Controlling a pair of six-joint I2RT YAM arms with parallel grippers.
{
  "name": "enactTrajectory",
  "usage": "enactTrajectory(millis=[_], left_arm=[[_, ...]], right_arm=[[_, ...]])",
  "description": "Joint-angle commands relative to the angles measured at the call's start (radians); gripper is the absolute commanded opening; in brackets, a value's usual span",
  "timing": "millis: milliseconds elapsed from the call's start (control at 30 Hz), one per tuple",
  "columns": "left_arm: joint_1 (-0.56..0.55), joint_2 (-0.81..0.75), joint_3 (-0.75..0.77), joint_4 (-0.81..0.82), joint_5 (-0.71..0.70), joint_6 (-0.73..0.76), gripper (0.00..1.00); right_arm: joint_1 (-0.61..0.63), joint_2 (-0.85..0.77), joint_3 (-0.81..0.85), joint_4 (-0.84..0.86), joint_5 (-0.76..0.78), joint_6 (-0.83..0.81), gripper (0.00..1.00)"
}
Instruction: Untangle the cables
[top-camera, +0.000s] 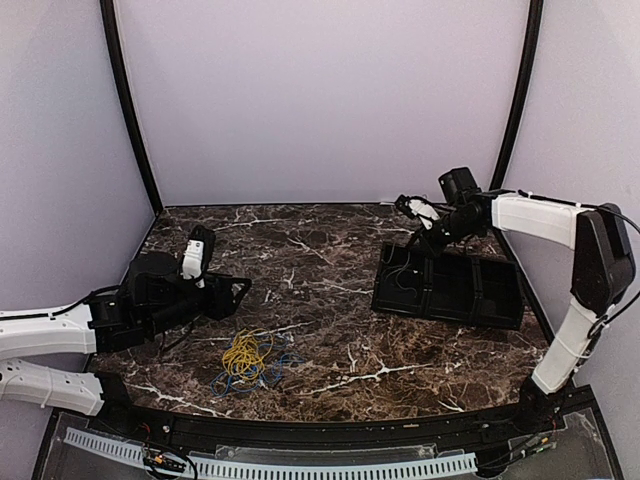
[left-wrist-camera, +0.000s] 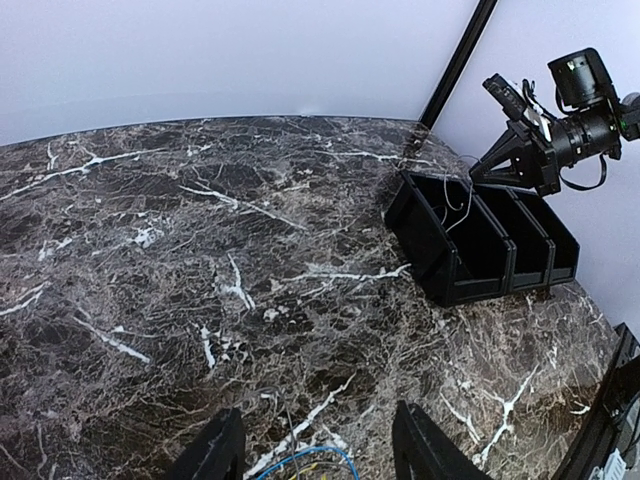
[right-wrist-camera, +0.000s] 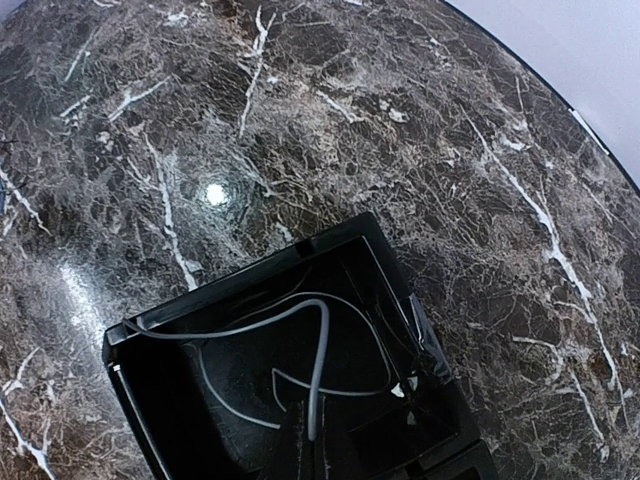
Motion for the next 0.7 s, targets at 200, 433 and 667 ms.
enactTrajectory(millis=[200, 433, 667], left_arm=[[-0.005, -0.004, 0.016, -0.067, -0.022, -0.008, 0.65], [-0.003, 0.064, 0.053, -0.150, -0.075, -0.043, 0.72], [-0.002, 0.123, 0.124, -0.284, -0.101, -0.095, 0.72]], right_arm=[[0.042, 0.112, 0.071, -0.040, 0.143, -0.011, 0.00], [0.049, 0.135, 0.091, -0.071, 0.157, -0.015, 0.00], [0.060, 0.119, 0.186, -0.208, 0.173, -0.031, 0.25]])
